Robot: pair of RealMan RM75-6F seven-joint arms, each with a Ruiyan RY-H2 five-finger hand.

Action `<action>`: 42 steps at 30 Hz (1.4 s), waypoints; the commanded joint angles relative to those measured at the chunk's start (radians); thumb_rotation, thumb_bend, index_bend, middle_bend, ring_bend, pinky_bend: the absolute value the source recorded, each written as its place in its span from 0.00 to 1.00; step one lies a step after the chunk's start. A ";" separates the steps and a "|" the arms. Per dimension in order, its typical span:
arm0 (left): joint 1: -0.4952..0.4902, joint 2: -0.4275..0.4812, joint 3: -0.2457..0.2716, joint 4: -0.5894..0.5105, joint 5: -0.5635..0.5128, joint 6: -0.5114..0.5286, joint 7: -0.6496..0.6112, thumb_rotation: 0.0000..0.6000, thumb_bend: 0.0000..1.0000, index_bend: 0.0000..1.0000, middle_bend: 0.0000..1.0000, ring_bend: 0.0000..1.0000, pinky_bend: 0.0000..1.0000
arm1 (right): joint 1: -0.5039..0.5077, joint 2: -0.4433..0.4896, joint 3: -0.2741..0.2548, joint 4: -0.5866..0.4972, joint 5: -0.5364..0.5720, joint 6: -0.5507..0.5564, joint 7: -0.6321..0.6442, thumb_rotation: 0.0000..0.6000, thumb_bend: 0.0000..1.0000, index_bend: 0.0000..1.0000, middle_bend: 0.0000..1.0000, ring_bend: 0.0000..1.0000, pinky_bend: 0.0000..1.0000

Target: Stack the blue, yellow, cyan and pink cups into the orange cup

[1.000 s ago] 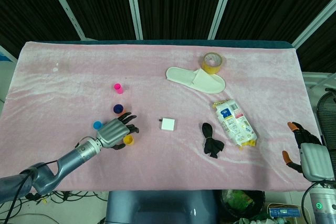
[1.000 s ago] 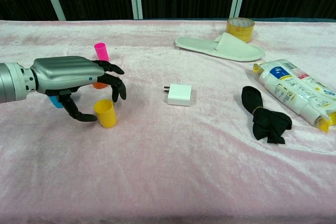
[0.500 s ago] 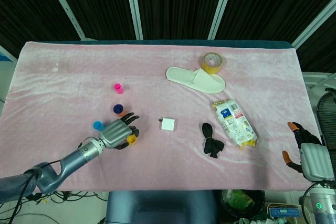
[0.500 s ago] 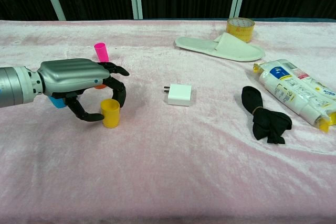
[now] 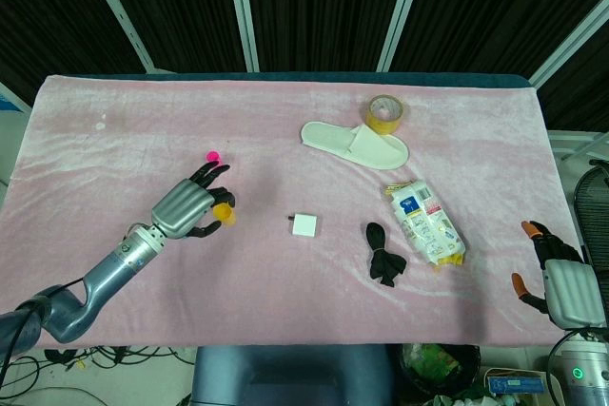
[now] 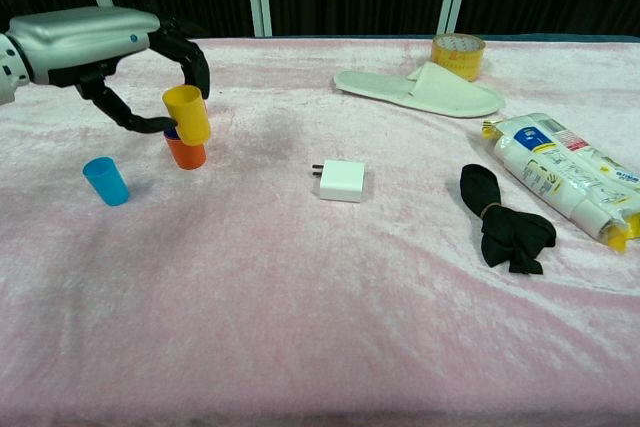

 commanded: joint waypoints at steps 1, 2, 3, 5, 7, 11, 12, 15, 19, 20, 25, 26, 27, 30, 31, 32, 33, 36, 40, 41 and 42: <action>0.010 -0.004 -0.026 0.037 -0.032 0.014 -0.032 1.00 0.39 0.46 0.50 0.02 0.00 | 0.000 0.000 0.000 0.000 0.000 0.000 -0.001 1.00 0.30 0.14 0.10 0.17 0.24; 0.010 -0.010 -0.031 0.054 -0.041 0.012 -0.042 1.00 0.39 0.46 0.50 0.02 0.00 | 0.000 0.000 0.001 0.000 0.001 0.000 -0.001 1.00 0.30 0.14 0.10 0.17 0.24; 0.010 -0.017 -0.035 0.071 -0.050 0.009 -0.054 1.00 0.39 0.46 0.50 0.02 0.00 | 0.000 0.000 0.001 0.000 0.002 0.000 -0.001 1.00 0.30 0.14 0.10 0.17 0.24; 0.006 -0.033 -0.041 0.109 -0.065 -0.006 -0.078 1.00 0.39 0.46 0.50 0.01 0.00 | 0.000 0.000 0.001 0.000 0.003 0.000 -0.002 1.00 0.30 0.14 0.10 0.17 0.24; -0.001 -0.049 -0.042 0.146 -0.073 -0.025 -0.099 1.00 0.39 0.46 0.50 0.01 0.00 | 0.000 0.000 0.001 0.000 0.003 0.000 -0.003 1.00 0.30 0.14 0.10 0.17 0.24; -0.014 -0.079 -0.038 0.205 -0.069 -0.047 -0.134 1.00 0.39 0.46 0.50 0.01 0.00 | -0.001 0.000 0.002 -0.001 0.007 -0.001 -0.004 1.00 0.30 0.14 0.10 0.17 0.24; -0.017 -0.086 -0.037 0.217 -0.066 -0.050 -0.143 1.00 0.39 0.46 0.50 0.01 0.00 | -0.001 0.000 0.003 -0.001 0.009 -0.001 -0.004 1.00 0.30 0.14 0.10 0.17 0.24; -0.024 -0.103 -0.030 0.245 -0.055 -0.055 -0.166 1.00 0.39 0.46 0.50 0.01 0.00 | 0.000 0.001 0.005 0.000 0.012 -0.002 -0.003 1.00 0.30 0.14 0.10 0.17 0.24; -0.028 -0.120 -0.019 0.276 -0.045 -0.060 -0.176 1.00 0.39 0.46 0.50 0.01 0.00 | 0.000 0.001 0.005 0.000 0.013 -0.004 -0.002 1.00 0.30 0.14 0.10 0.17 0.24; -0.028 -0.122 -0.017 0.280 -0.044 -0.063 -0.177 1.00 0.39 0.46 0.50 0.01 0.00 | 0.001 0.001 0.005 0.000 0.013 -0.004 -0.002 1.00 0.30 0.14 0.10 0.17 0.24; -0.026 -0.131 -0.013 0.311 -0.054 -0.076 -0.160 1.00 0.39 0.46 0.49 0.01 0.00 | 0.001 0.002 0.004 0.000 0.012 -0.006 -0.002 1.00 0.30 0.14 0.10 0.17 0.24; -0.026 -0.133 -0.013 0.315 -0.057 -0.080 -0.164 1.00 0.39 0.46 0.49 0.01 0.00 | 0.001 0.002 0.004 0.000 0.013 -0.006 -0.002 1.00 0.30 0.14 0.10 0.17 0.24; -0.027 -0.135 -0.013 0.319 -0.058 -0.084 -0.168 1.00 0.39 0.46 0.49 0.01 0.00 | 0.001 0.002 0.004 0.000 0.013 -0.006 -0.001 1.00 0.30 0.14 0.10 0.17 0.24; -0.034 -0.146 -0.005 0.338 -0.055 -0.102 -0.176 1.00 0.39 0.45 0.49 0.01 0.00 | 0.001 0.001 0.003 0.000 0.012 -0.006 -0.004 1.00 0.30 0.14 0.10 0.17 0.24; -0.036 -0.150 -0.003 0.343 -0.053 -0.104 -0.178 1.00 0.39 0.45 0.49 0.01 0.00 | 0.001 0.001 0.003 0.000 0.012 -0.006 -0.004 1.00 0.30 0.14 0.10 0.17 0.24; -0.037 -0.153 -0.001 0.347 -0.051 -0.107 -0.180 1.00 0.39 0.45 0.48 0.01 0.00 | 0.001 0.000 0.004 -0.001 0.012 -0.006 -0.004 1.00 0.30 0.14 0.10 0.17 0.24; -0.039 -0.156 0.004 0.353 -0.048 -0.113 -0.181 1.00 0.39 0.44 0.48 0.01 0.00 | 0.001 0.001 0.004 -0.001 0.013 -0.006 -0.004 1.00 0.30 0.14 0.10 0.17 0.24; -0.041 -0.163 0.010 0.362 -0.046 -0.122 -0.185 1.00 0.36 0.42 0.46 0.01 0.00 | 0.001 0.001 0.004 -0.001 0.013 -0.006 -0.004 1.00 0.30 0.14 0.10 0.17 0.24; -0.044 -0.162 0.019 0.364 -0.042 -0.135 -0.187 1.00 0.32 0.36 0.39 0.00 0.00 | 0.001 0.002 0.004 -0.001 0.013 -0.007 -0.003 1.00 0.30 0.14 0.10 0.17 0.24; -0.045 -0.158 0.023 0.361 -0.041 -0.141 -0.185 1.00 0.29 0.32 0.34 0.00 0.00 | 0.001 0.002 0.004 -0.001 0.013 -0.007 -0.003 1.00 0.30 0.14 0.10 0.17 0.24; -0.046 -0.155 0.025 0.358 -0.040 -0.145 -0.183 1.00 0.27 0.27 0.28 0.00 0.00 | 0.001 0.002 0.004 -0.001 0.013 -0.007 -0.002 1.00 0.30 0.14 0.10 0.17 0.24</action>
